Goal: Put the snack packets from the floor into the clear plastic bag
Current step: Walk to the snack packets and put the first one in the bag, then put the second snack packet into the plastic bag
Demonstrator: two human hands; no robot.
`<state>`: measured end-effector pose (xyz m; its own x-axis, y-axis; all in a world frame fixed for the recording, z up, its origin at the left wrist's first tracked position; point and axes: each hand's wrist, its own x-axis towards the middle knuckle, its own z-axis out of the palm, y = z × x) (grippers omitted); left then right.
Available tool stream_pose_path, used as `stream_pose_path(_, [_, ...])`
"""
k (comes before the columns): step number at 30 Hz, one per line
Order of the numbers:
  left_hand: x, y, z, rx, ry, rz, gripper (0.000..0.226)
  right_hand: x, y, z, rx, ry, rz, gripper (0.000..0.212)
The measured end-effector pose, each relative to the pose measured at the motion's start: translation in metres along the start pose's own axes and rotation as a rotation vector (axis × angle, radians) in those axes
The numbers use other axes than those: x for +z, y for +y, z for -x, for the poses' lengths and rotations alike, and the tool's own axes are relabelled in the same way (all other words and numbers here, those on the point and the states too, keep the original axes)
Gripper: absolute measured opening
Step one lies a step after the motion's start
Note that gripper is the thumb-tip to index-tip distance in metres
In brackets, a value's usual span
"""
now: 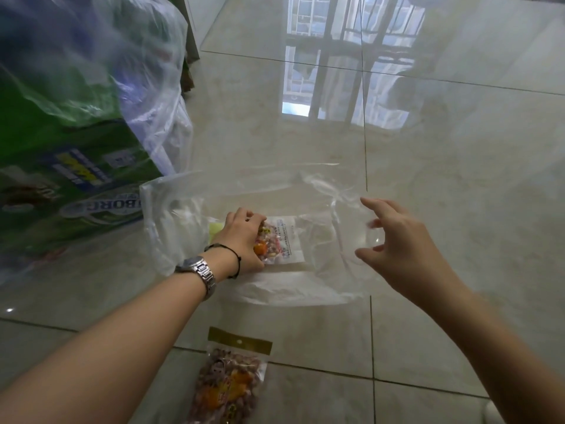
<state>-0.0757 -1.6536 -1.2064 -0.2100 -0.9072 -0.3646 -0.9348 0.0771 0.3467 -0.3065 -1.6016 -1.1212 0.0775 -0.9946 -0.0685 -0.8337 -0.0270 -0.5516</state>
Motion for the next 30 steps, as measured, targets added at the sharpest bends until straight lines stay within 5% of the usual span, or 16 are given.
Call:
stream_pose_path(10, [-0.011,0.000,0.007,0.010,-0.030,0.077,0.078,-0.001,-0.003,0.004,0.005,0.062,-0.016,0.063])
stream_pose_path(22, [-0.057,0.002,0.090,0.238,0.235,0.199,0.041,-0.017,-0.041,0.033,-0.023,0.086,-0.009,0.061])
stream_pose_path(30, [-0.022,-0.019,0.195,0.148,0.423,0.288,0.038,-0.011,-0.066,0.071,-0.055,0.037,-0.098,0.060])
